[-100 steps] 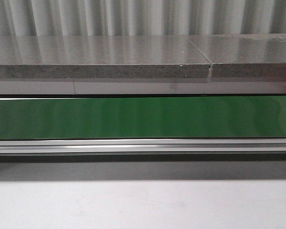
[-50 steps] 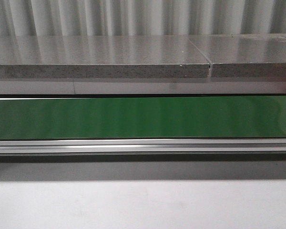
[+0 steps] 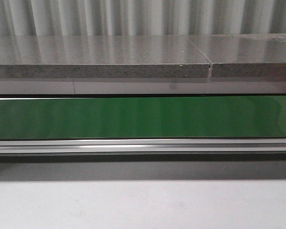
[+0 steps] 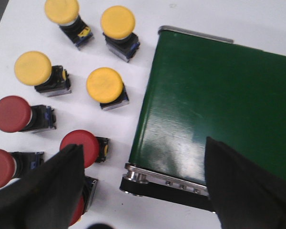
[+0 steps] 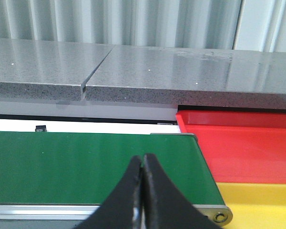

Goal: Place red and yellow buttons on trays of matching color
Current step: 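Move the left gripper down onto a yellow-capped button and grasp it, then lift the yellow button with the left gripper and carry it over the belt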

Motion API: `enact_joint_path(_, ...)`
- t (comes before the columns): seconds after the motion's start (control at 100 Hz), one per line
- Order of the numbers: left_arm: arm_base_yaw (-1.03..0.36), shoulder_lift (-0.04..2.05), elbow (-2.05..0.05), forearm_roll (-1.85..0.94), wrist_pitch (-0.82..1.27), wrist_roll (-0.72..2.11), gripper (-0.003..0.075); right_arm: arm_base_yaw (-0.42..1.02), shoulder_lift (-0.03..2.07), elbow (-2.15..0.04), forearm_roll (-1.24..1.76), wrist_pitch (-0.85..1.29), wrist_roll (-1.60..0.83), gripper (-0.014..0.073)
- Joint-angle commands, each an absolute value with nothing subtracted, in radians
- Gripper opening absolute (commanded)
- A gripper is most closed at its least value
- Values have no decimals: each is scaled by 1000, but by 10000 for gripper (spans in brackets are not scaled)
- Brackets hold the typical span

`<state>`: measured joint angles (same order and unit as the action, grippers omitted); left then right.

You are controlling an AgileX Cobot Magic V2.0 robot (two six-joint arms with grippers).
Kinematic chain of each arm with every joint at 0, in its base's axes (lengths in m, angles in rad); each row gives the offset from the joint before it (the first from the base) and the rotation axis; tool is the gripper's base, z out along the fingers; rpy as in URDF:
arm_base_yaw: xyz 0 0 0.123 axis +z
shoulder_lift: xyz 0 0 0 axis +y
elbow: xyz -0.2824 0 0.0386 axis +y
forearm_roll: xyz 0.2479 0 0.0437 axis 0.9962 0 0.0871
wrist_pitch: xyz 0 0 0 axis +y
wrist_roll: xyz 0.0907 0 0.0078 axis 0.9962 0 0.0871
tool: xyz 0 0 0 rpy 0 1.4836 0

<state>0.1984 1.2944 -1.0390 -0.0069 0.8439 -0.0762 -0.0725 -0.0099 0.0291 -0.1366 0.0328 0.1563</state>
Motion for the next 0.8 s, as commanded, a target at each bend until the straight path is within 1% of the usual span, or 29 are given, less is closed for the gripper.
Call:
enact_joint_path(0.0,235,1338,-1115,-26,852,-87,495,-74,-26,22,-148,-37,155,-67)
enact_joint_path(0.35,289,1593,-1299,-54,982,-78,494,-74,-26,22,-148,-37,155,-67)
enact_joint_path(0.79,318,1808,-1458,-54,1055,-78,494,-74,-26,22,-148,-37,155,-67)
